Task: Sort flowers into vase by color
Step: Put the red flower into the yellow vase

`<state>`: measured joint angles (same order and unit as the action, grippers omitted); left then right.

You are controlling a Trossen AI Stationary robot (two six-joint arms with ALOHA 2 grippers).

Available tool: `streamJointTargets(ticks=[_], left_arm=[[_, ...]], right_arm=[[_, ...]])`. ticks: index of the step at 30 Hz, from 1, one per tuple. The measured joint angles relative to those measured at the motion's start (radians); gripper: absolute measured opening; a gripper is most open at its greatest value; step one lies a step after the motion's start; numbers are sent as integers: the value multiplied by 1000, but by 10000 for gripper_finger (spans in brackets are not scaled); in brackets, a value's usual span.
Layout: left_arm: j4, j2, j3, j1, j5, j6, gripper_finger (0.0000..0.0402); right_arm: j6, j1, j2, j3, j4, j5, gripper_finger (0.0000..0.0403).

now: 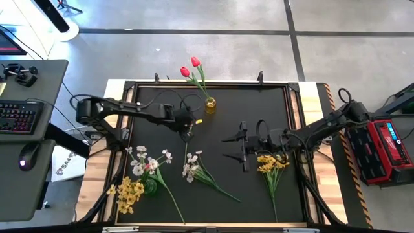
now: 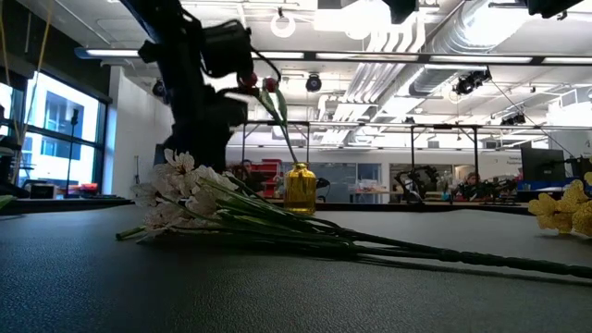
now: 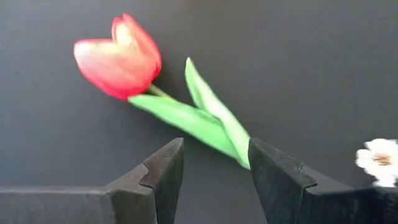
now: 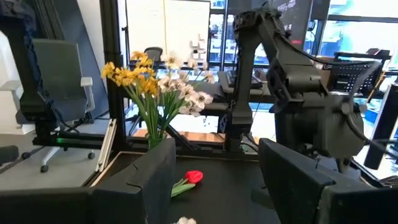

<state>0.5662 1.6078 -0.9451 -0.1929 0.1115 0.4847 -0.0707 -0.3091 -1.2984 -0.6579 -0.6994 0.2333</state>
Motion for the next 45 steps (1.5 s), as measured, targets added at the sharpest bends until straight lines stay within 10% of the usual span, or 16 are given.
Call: streamJointTargets(ticks=[23, 37, 45], left_arm=[[-79, 138, 0, 92, -93, 98, 161], [-70, 109, 3, 88, -96, 17, 13], [-92, -60, 3, 95, -87, -70, 5]], right_arm=[[2, -1, 0, 0, 50, 0, 216], [3, -1, 0, 0, 53, 0, 216], [3, -43, 0, 0, 68, 57, 216]])
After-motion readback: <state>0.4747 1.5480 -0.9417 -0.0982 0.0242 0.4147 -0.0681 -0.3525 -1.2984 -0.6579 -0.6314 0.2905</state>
